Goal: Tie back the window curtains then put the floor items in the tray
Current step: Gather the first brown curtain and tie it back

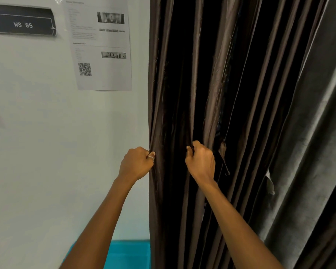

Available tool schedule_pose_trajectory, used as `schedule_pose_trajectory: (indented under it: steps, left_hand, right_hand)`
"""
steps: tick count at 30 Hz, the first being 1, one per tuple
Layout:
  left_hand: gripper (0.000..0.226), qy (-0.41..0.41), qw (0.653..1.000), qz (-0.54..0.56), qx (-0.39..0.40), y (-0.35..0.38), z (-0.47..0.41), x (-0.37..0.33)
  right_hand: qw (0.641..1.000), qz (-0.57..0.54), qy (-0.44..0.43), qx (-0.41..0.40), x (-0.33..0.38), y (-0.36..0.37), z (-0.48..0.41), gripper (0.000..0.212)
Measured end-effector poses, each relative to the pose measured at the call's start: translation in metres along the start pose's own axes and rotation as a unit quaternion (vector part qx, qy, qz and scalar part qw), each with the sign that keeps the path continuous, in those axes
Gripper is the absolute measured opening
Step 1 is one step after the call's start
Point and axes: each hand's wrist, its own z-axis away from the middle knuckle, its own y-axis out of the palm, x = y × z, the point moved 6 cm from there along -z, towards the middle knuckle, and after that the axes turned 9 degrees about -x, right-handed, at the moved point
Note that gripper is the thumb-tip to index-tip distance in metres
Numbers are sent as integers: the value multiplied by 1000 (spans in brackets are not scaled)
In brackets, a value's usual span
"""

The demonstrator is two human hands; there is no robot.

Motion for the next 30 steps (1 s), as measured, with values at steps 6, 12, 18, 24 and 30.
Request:
schedule_pose_trajectory:
  steps: [6, 12, 18, 24, 30]
  left_hand:
    - [55, -28, 998, -37, -41, -25, -8, 27]
    - [50, -56, 994, -66, -64, -30, -7, 29]
    - [51, -45, 995, -60, -58, -11, 6, 2]
    - [53, -29, 997, -64, -31, 6, 15, -24]
    - [52, -31, 999, 23, -5, 16, 18, -29]
  right_hand:
    - [994, 48, 97, -14, -61, -30, -26, 20]
    - [991, 58, 110, -49, -78, -50, -24, 23]
    - [998, 5, 40, -53, -36, -45, 11, 20]
    - [998, -57, -29, -2, 16, -21, 35, 26]
    - [994, -88, -17, 63, 31, 6, 55, 26]
